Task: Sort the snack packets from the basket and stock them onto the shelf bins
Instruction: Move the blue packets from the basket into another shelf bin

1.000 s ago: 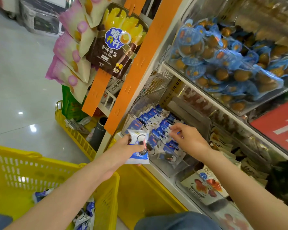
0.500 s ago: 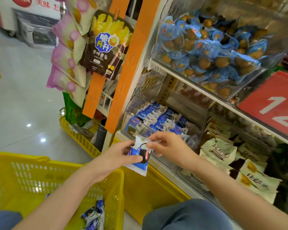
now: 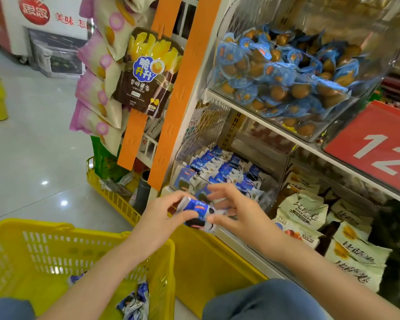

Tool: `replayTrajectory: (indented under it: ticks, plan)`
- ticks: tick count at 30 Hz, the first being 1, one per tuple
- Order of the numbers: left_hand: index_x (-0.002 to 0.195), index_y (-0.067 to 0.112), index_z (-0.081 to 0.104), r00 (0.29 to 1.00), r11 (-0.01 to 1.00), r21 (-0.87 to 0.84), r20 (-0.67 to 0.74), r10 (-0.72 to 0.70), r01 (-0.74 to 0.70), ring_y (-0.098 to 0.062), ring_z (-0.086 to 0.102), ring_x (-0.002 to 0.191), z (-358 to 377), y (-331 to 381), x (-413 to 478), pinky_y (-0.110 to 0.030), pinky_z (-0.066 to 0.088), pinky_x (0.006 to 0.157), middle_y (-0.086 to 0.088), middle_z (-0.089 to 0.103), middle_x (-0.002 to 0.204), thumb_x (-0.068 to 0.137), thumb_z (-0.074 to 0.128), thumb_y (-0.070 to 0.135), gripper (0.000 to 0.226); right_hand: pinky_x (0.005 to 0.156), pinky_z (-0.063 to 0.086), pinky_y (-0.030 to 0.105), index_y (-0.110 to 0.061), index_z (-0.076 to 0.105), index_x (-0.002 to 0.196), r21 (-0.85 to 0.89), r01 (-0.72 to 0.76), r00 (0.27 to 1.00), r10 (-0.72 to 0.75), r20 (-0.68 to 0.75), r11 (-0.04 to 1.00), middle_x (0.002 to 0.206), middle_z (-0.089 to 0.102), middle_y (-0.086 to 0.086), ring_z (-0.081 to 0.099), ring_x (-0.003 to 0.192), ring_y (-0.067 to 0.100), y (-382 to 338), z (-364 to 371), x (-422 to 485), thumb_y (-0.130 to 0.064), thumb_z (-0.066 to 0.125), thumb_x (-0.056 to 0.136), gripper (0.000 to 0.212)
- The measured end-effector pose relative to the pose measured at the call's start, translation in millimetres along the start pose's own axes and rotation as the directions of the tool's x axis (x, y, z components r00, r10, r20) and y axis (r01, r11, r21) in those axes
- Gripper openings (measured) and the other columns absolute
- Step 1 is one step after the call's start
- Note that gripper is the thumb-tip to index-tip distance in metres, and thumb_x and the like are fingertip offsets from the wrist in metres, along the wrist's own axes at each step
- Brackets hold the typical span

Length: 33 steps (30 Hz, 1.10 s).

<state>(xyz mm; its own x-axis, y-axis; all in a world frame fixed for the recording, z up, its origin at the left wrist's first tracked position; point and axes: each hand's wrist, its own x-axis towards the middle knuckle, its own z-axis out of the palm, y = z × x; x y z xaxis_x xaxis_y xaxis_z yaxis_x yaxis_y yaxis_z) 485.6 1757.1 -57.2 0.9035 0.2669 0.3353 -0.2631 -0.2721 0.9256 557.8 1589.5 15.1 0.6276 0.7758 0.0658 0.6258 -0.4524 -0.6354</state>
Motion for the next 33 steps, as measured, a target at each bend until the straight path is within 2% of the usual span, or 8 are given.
replayTrajectory:
  ticks: [7, 10, 14, 18, 21, 25, 30, 33]
  plan:
    - [0.100, 0.041, 0.058, 0.990, 0.980, 0.171, 0.109, 0.087, -0.105, 0.007, 0.056, 0.094, 8, -3, 5, -0.013, 0.047, 0.075, 0.022, 0.062, 0.094, 0.086, 0.063, 0.030, 0.018, 0.076, 0.045, 0.007, -0.041, 0.057, 0.097, -0.157, 0.021, 0.999, -0.015, 0.039, 0.987, 0.092, 0.062, -0.019, 0.056, 0.090, -0.010, 2, -14, 1, -0.026, 0.068, 0.083, 0.024]
    - [0.103, 0.048, 0.050, 0.981, 0.948, 0.255, 0.092, 0.173, -0.191, 0.008, 0.050, 0.099, 11, 1, 27, -0.010, 0.040, 0.080, 0.024, 0.056, 0.099, 0.088, 0.059, 0.027, 0.028, 0.073, 0.044, 0.004, -0.041, 0.057, 0.095, -0.231, -0.047, 0.993, 0.020, -0.119, 0.972, 0.090, 0.060, -0.022, 0.055, 0.088, -0.013, 5, -54, 10, -0.030, 0.070, 0.081, 0.022]
    - [0.114, 0.046, 0.052, 0.976, 0.934, 0.299, 0.156, 0.152, -0.193, 0.013, 0.044, 0.107, 25, 3, 66, -0.014, 0.036, 0.092, 0.033, 0.049, 0.111, 0.090, 0.056, 0.033, 0.027, 0.068, 0.045, 0.005, -0.027, 0.061, 0.100, -0.218, -0.210, 0.953, 0.150, -0.262, 0.953, 0.092, 0.062, -0.012, 0.058, 0.084, -0.003, 22, -92, 27, -0.029, 0.071, 0.080, 0.022]
    - [0.118, 0.030, 0.057, 0.968, 0.845, 0.484, 0.211, 0.140, -0.227, -0.004, 0.045, 0.116, 43, -10, 94, -0.025, 0.033, 0.099, 0.016, 0.055, 0.121, 0.090, 0.052, 0.041, 0.031, 0.072, 0.042, 0.017, -0.024, 0.059, 0.106, -0.343, -0.367, 0.930, 0.335, -0.149, 0.865, 0.098, 0.057, -0.008, 0.055, 0.089, 0.007, 42, -82, 43, -0.028, 0.067, 0.085, 0.023]
    - [0.100, 0.025, 0.065, 0.962, 0.788, 0.558, 0.215, 0.166, -0.260, -0.008, 0.049, 0.099, 46, -25, 98, -0.029, 0.035, 0.096, 0.010, 0.064, 0.102, 0.089, 0.048, 0.049, 0.032, 0.062, 0.039, 0.014, -0.020, 0.058, 0.110, -0.430, -0.354, 0.927, 0.373, -0.043, 0.830, 0.099, 0.058, -0.006, 0.052, 0.082, 0.006, 52, -68, 47, -0.027, 0.065, 0.086, 0.026]
    - [0.092, 0.022, 0.066, 0.953, 0.781, 0.549, 0.218, 0.210, -0.298, -0.006, 0.043, 0.092, 45, -34, 95, -0.023, 0.028, 0.088, 0.010, 0.063, 0.093, 0.083, 0.025, 0.063, 0.059, 0.082, 0.049, 0.029, -0.016, 0.058, 0.109, -0.522, -0.364, 0.900, 0.437, 0.018, 0.771, 0.108, 0.060, 0.003, 0.057, 0.092, 0.017, 57, -61, 50, -0.021, 0.065, 0.087, 0.024]
    - [0.096, 0.021, 0.067, 0.938, 0.775, 0.535, 0.267, 0.223, -0.336, -0.008, 0.050, 0.095, 43, -38, 97, -0.019, 0.024, 0.096, 0.011, 0.064, 0.095, 0.091, 0.034, 0.050, 0.044, 0.078, 0.048, 0.031, -0.016, 0.060, 0.102, -0.621, -0.385, 0.900, 0.426, -0.090, 0.683, 0.104, 0.063, 0.003, 0.060, 0.090, 0.022, 53, -71, 57, -0.017, 0.064, 0.087, 0.016]
    - [0.099, 0.022, 0.066, 0.934, 0.782, 0.521, 0.276, 0.226, -0.343, -0.007, 0.049, 0.098, 43, -40, 96, -0.021, 0.024, 0.098, 0.012, 0.063, 0.097, 0.093, 0.039, 0.044, 0.035, 0.081, 0.050, 0.029, -0.017, 0.062, 0.109, -0.647, -0.351, 0.883, 0.470, 0.012, 0.677, 0.107, 0.064, 0.002, 0.061, 0.093, 0.019, 53, -65, 58, -0.018, 0.063, 0.087, 0.022]
